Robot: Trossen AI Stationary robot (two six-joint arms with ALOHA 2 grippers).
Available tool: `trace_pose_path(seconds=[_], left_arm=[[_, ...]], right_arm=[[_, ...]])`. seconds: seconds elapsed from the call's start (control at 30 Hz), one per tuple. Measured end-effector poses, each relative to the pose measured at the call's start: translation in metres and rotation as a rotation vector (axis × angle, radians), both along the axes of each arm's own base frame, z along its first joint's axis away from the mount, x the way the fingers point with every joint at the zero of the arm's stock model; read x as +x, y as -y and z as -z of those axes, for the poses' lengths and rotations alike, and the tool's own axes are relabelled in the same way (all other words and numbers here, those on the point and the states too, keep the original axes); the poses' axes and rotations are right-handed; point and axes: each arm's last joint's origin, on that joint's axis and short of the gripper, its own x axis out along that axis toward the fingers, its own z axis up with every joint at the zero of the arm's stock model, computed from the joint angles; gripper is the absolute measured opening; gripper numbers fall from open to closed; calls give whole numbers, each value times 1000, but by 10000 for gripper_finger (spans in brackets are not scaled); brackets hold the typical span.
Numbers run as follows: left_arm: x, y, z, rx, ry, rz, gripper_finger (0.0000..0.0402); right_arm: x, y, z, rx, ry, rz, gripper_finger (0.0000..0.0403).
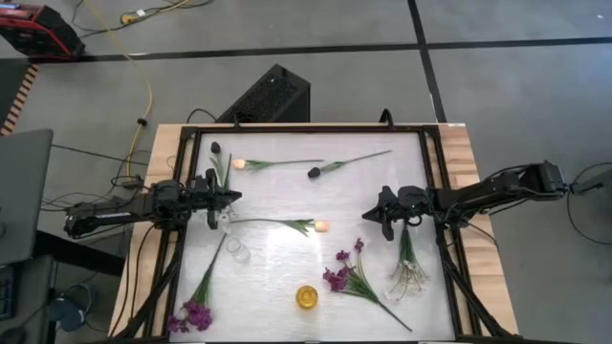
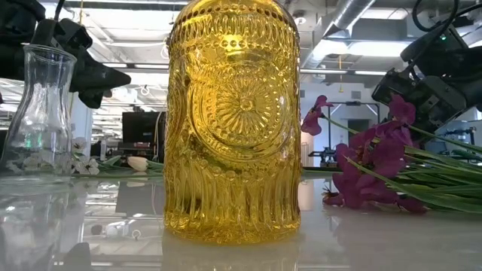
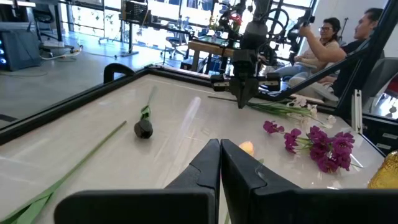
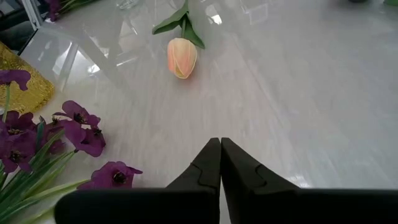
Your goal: Sort flowers into vase by color
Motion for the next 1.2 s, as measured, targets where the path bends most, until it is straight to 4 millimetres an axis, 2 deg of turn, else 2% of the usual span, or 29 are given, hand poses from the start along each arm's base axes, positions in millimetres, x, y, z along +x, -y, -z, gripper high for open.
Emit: trace_pose_path(seconds=[0.23,0.37,0.43,0.53,0.67,0.83,1.0,1.1,1.2], left_arm=[[0,-1,-2,73,11,-50,0],[0,-1,-6,-7,63,-51,0],[-1,-1,-8,-109,104,-51,0],[-1,-3,-9,-101,119,-109,0],[-2,-7,-10,-96,138,-237,0],[-4,-8,-16,-61,188,-281,0],[-5,-8,-23,9,239,-306,0],[-6,-8,-24,59,234,-316,0],[-6,-9,-23,56,227,-331,0]], right_arm=[[0,0,0,0,1,0,38],[2,2,-5,-3,53,14,38],[8,5,-13,-6,102,28,38],[18,8,-28,-8,156,24,38],[33,9,-51,-40,152,-132,38],[45,11,-81,-150,-60,-290,38],[34,10,-103,-406,-318,-568,38],[29,11,-112,-542,-395,-673,40],[29,7,-113,-651,-397,-753,50]])
